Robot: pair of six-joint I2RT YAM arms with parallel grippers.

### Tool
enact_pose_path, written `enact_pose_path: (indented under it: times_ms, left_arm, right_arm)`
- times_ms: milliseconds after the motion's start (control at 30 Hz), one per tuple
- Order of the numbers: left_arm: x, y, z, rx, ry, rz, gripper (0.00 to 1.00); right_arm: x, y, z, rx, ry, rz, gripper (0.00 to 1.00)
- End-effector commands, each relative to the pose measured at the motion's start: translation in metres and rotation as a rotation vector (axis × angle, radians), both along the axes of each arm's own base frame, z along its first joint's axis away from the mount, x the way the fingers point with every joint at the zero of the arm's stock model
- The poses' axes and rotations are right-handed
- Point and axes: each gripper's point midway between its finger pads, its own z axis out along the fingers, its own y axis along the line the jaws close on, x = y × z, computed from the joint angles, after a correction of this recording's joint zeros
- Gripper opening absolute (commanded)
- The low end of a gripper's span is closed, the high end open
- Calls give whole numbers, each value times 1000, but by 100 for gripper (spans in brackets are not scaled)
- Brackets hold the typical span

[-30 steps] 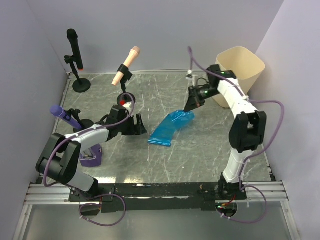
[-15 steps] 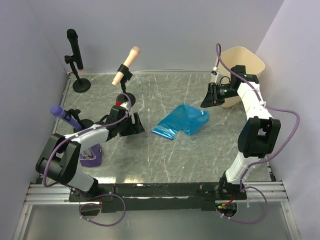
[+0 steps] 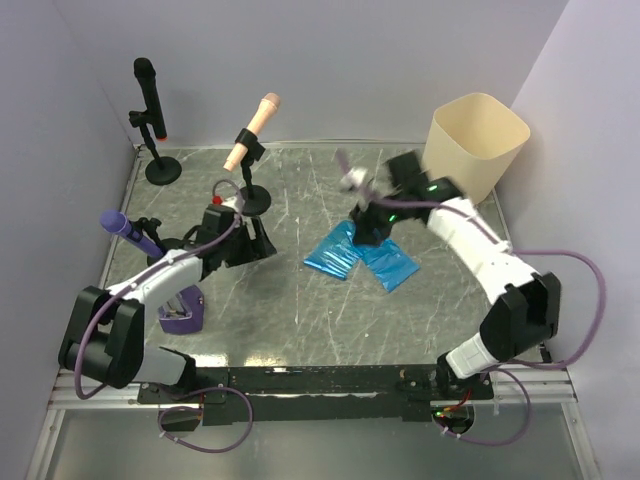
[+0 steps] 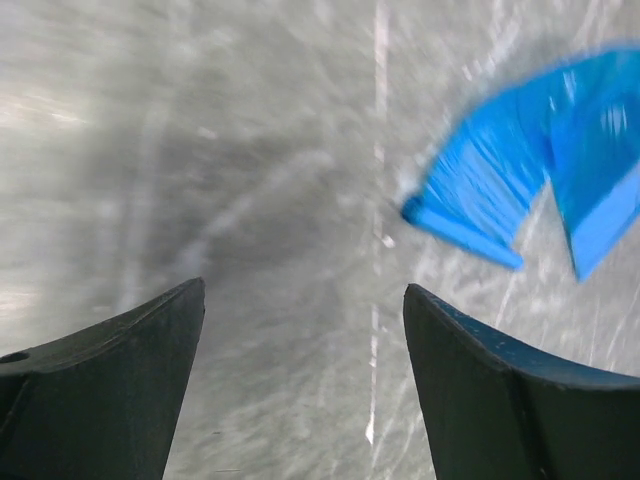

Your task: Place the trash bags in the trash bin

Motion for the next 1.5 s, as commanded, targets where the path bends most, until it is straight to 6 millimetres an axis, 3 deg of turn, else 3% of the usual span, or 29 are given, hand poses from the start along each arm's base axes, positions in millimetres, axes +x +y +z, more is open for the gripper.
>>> enact_pose_path:
  times_ms: [0,33,200,333,433,733,800,867,967,1067,1133,1200,1333,1467]
  left_arm:
    - [12,29,25,3,-24,71,84]
    - [11,36,24,2,-13,85,84]
    - [5,63,32,15,-43,129,83]
    - [1,76,35,12,-55,168,83]
    - [0,80,39,6,-80,175,83]
    - [-1,85,54,13,-136,200,83]
    - [-3,87,53,11,-128,211,84]
    - [-4,87,54,3,-132,211,83]
    - [-1,84,58,-9,-162,186,83]
    - [5,78,67,-12,-236,124,83]
    - [10,77,73,-4,-277,98,83]
    - [13,76,77,-2,-296,88,83]
    - [13,77,86,3,-325,88,83]
    - [9,78,90,17,-342,78,83]
  right_arm:
    - [-12,26,-68,-104,-2,201,49]
    - [-9,33,-81,-120,25,219,49]
    - [4,60,-107,-158,67,258,49]
    - [-1,76,-128,-187,100,296,49]
    - [-5,79,-149,-232,128,306,49]
    - [0,79,-185,-323,193,262,44]
    - [-1,79,-188,-340,202,256,38]
    - [-2,80,-186,-333,201,258,19]
    - [-5,78,-161,-300,194,266,1]
    - [-9,76,-110,-187,178,236,0]
    - [-17,73,-97,-173,175,240,0]
    - [-20,74,-98,-162,187,232,0]
    - [-18,74,-130,-219,230,207,0]
    - [-14,71,-147,-261,225,225,0]
